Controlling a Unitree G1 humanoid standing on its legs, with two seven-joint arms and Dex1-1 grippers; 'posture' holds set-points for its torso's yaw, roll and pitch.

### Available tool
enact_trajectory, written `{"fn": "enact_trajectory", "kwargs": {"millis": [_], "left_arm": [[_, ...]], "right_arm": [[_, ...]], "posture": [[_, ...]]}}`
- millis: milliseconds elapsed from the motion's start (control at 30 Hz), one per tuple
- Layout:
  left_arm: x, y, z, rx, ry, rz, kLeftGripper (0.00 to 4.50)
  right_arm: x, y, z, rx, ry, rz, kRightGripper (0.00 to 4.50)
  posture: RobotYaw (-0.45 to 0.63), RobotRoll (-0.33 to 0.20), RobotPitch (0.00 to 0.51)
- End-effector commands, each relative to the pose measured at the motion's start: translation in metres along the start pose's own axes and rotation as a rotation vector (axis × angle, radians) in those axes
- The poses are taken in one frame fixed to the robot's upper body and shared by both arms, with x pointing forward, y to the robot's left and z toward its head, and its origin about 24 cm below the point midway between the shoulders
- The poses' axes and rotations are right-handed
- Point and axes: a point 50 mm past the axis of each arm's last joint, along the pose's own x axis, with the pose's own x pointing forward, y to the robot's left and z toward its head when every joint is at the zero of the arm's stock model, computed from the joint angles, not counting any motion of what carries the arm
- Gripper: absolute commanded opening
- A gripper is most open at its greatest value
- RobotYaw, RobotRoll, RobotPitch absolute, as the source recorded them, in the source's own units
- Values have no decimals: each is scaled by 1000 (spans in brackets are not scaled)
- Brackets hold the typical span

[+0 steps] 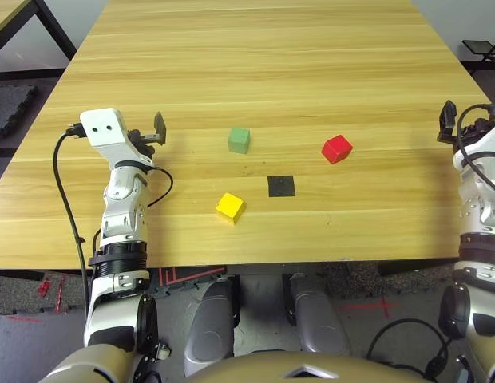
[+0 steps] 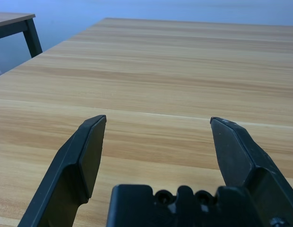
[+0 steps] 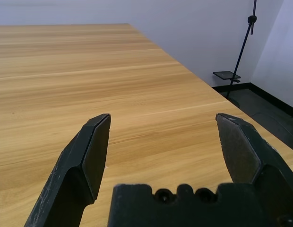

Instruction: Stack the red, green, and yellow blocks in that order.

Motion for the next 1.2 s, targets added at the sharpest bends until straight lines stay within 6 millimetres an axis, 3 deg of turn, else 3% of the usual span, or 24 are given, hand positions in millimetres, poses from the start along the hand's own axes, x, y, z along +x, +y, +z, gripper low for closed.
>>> {"fn": "enact_trajectory", "kwargs": {"millis": [33, 267, 433, 600, 767, 1100, 1200], "left_arm": [[-3, 6, 0, 14, -3, 20, 4478], [-4, 10, 8, 20, -23, 23, 4478], [0, 18, 20, 11, -78, -5, 4478], [-7, 19, 29, -26, -115, -47, 4478], [-11, 31, 22, -4, -86, -115, 4478], [-1, 44, 33, 27, -109, -170, 4478], [3, 32, 38, 4, -107, -304, 4478]], "right_arm": [[1, 0, -1, 6, 3, 2, 4500], [3, 8, -5, 25, 9, 15, 4500], [8, 22, -3, 24, 2, 69, 4500], [19, 20, 19, -17, -36, 140, 4500], [29, 11, 31, -29, -51, 145, 4500], [28, 28, 29, -14, -43, 246, 4500], [24, 35, 25, 20, -8, 308, 4500]], "posture": [[180, -5, 179], [206, 6, 186], [249, -27, 154], [254, -34, 158], [266, -42, 154], [266, -43, 147], [266, -43, 145]]}}
